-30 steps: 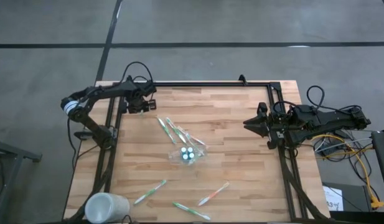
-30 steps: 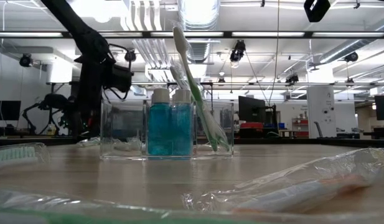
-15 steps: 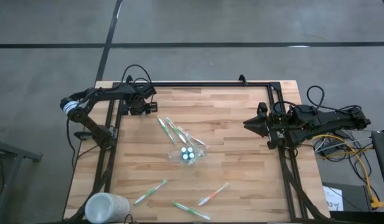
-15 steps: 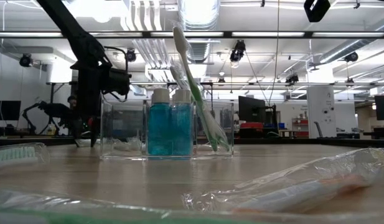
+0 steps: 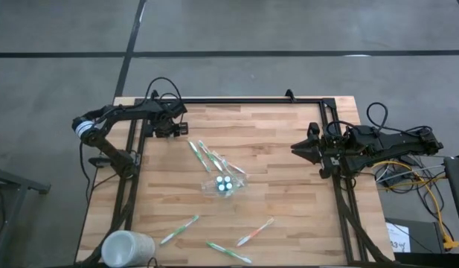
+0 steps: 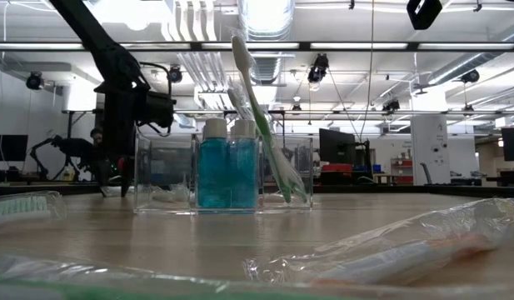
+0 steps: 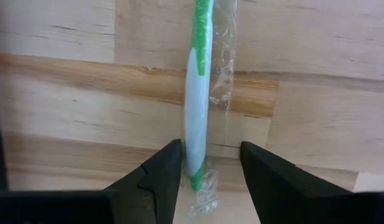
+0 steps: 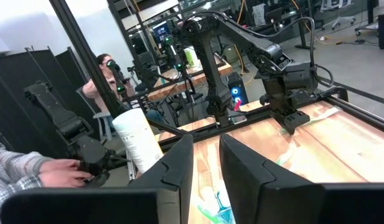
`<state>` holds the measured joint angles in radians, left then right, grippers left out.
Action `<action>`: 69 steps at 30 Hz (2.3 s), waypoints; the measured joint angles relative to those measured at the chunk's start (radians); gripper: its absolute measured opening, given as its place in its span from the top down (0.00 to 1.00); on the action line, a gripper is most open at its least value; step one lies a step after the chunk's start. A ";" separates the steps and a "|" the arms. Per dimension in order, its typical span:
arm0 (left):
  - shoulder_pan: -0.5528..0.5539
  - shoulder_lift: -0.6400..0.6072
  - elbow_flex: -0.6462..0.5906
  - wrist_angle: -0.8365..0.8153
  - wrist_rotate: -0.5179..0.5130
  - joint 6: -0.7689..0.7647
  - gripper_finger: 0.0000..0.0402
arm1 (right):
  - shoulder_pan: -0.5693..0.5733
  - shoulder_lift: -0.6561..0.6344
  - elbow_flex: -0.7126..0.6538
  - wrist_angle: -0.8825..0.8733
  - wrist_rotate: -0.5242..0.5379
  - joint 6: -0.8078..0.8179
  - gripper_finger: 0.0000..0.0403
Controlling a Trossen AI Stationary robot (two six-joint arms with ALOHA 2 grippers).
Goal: Pick & Place toothbrushing station
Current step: Move the green toothbrush on the table
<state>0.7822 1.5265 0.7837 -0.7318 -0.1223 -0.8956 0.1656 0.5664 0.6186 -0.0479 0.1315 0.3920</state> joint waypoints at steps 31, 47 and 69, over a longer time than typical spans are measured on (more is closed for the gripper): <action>0.001 0.001 -0.001 0.011 0.002 0.041 0.57 | 0.000 0.000 0.000 0.000 0.000 0.000 0.83; 0.000 0.001 -0.001 0.018 0.008 0.029 0.76 | 0.000 0.000 0.000 0.000 0.000 0.000 0.79; 0.001 0.001 -0.001 0.017 0.018 0.027 0.89 | 0.000 0.000 0.000 0.000 0.000 0.000 0.80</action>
<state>0.7834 1.5276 0.7826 -0.7146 -0.1045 -0.8684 0.1654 0.5665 0.6188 -0.0479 0.1315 0.3920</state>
